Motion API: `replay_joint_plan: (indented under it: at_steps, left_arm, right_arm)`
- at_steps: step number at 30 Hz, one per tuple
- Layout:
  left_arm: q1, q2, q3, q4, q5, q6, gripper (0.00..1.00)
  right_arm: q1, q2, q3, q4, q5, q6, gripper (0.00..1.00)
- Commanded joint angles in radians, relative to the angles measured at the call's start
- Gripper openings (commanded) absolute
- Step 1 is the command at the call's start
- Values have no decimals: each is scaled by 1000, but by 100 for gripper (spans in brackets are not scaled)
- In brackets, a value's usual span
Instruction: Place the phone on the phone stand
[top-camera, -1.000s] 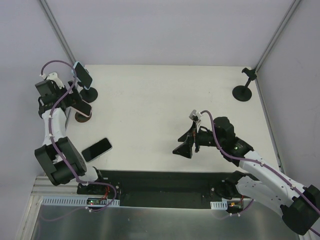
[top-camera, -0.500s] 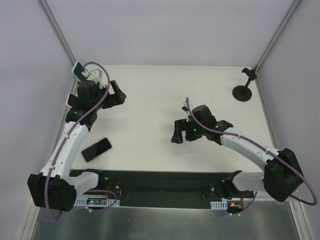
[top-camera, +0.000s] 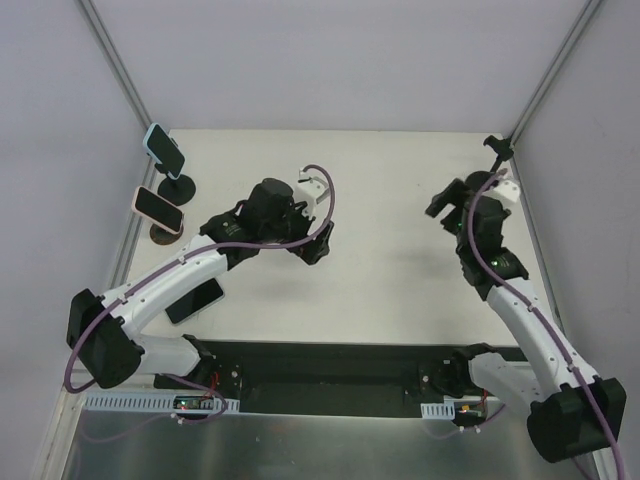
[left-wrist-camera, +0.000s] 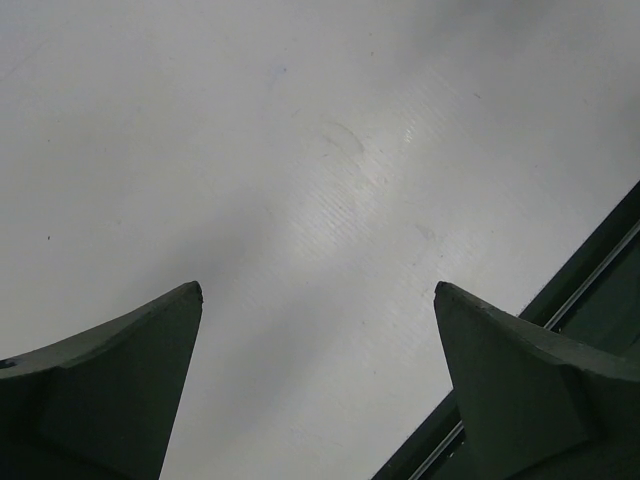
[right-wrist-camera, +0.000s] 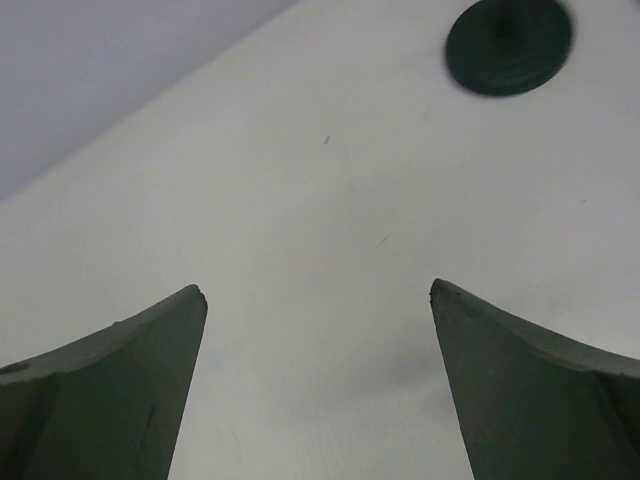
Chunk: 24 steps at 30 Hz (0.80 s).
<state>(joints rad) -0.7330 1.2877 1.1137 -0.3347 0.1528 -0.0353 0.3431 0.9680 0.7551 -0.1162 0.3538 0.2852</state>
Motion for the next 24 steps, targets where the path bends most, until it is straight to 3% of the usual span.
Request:
replay_joint_plan:
  at_steps: [1, 2, 5, 10, 13, 16, 20, 24]
  left_arm:
    - [6, -65, -2, -7, 44, 38, 98]
    - [6, -82, -5, -7, 42, 37, 97]
    - [6, -171, -35, 22, -21, 38, 97]
    - [6, -318, -129, 92, -53, 38, 99]
    - [4, -340, -133, 102, -52, 38, 99]
    - [-8, -346, -137, 102, -73, 37, 99]
    - [-31, -352, -138, 102, -113, 64, 99]
    - [-45, -346, -141, 100, -125, 80, 99]
  right_arm:
    - [-224, 49, 50, 182, 153, 52, 96]
    - [-337, 75, 68, 193, 104, 51, 96]
    - [-514, 210, 174, 223, -39, 9, 96]
    - [-673, 423, 276, 430, -296, -21, 96]
    - [-690, 539, 314, 536, -410, -14, 97]
    - [-691, 645, 381, 567, -450, 95, 97]
    - [-690, 762, 435, 662, -486, 366, 99]
    - [-681, 843, 469, 760, -455, 533, 87]
